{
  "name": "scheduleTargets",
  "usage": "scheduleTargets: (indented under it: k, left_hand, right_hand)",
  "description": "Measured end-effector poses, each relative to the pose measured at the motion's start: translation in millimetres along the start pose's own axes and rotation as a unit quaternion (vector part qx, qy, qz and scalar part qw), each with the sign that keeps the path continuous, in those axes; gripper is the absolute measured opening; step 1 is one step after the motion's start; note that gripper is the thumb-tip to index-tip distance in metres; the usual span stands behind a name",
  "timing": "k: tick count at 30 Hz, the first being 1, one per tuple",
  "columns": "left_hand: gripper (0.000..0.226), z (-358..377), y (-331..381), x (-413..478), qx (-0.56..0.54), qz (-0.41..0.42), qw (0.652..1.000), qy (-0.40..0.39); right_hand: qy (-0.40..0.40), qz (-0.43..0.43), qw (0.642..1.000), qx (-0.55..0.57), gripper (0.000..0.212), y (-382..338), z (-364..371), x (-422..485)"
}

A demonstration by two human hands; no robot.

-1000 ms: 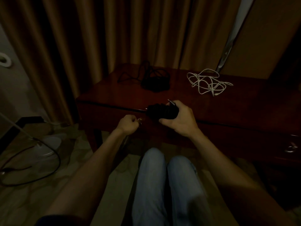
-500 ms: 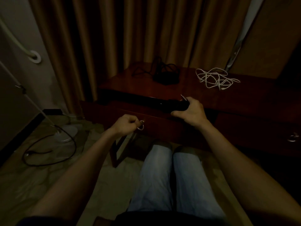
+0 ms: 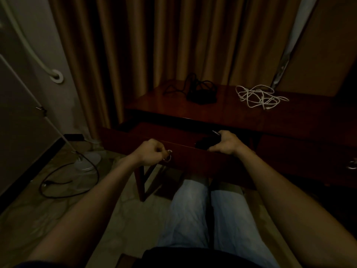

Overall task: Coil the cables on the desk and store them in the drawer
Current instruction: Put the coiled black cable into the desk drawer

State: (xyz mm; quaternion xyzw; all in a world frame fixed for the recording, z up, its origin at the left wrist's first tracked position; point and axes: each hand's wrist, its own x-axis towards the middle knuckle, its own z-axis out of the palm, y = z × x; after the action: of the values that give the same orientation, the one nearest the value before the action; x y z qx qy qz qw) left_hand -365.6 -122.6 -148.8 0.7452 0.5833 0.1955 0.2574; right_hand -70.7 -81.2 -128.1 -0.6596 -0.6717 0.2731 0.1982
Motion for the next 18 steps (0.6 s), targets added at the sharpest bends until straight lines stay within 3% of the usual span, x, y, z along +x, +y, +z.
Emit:
scheduleTargets:
  k: [3, 6, 15, 18]
  left_hand:
    - [0.023, -5, 0, 3, 0.029, 0.002, 0.999, 0.013]
    - [0.031, -9, 3, 7, 0.063, -0.002, 0.998, 0.015]
    - [0.043, -38, 42, 36, 0.211, 0.003, 0.977, 0.022]
    - [0.044, -52, 54, 58, 0.182, 0.014, 0.983, 0.029]
  right_hand:
    - [-0.013, 0.0, 1.0, -0.013, 0.078, 1, -3, -2]
    - [0.023, -0.021, 0.999, -0.026, 0.09, -1, -15, -7]
    - [0.041, -0.106, 0.988, -0.102, 0.08, -12, -46, -9]
    - [0.075, -0.118, 0.986, -0.094, 0.073, -13, -56, 0]
